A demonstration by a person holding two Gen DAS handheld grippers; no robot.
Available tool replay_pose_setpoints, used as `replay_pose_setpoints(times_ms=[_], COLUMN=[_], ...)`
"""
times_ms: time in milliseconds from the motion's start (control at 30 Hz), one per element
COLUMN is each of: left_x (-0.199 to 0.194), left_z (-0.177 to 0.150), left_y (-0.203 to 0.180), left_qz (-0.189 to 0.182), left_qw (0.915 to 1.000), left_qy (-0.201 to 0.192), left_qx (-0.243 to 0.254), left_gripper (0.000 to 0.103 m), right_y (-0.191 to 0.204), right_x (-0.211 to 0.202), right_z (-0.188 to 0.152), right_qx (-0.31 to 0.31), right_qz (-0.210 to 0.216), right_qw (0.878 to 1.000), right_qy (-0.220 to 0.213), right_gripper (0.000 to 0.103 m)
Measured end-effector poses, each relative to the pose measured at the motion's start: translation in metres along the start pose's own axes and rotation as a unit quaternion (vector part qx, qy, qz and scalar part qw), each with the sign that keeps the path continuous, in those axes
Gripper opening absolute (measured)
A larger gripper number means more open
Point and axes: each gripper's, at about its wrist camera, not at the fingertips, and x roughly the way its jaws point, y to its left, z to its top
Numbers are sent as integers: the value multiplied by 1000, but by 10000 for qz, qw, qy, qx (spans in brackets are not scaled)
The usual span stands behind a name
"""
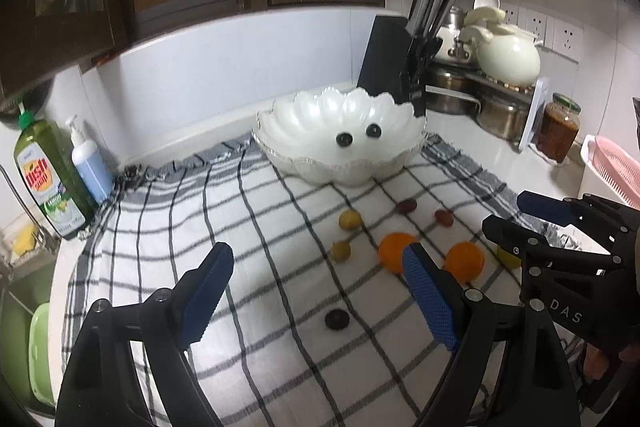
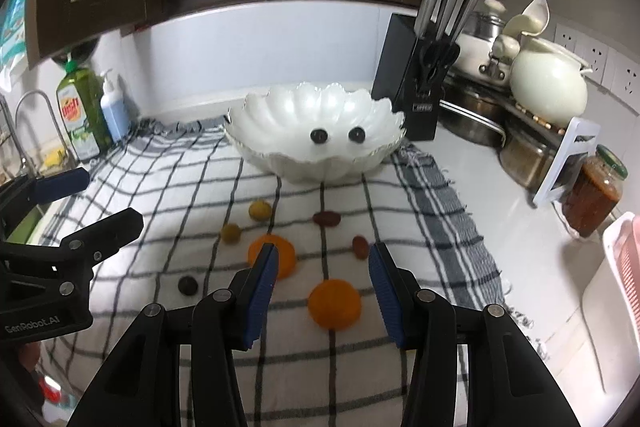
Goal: Organize fruits
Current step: 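Withdraw both grippers from the bowl back toward the remaining fruit, then grasp a dark grape with the left gripper while the right gripper grasps an orange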
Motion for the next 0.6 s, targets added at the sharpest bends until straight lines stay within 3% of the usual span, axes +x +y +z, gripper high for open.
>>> replay_pose_setpoints(times_ms=[600], left_x=[42], left_z=[-40], left_y=[-11], left_qz=[23], left_qw=[9974], left_qy=[709], left_qx=[-88], left_gripper=[72], right_y=[-9], right_x=[37], right_z=[-36], right_qx=[269], right_qz=[84], right_qw=[9983], right_qy=[518], right_gripper=[48])
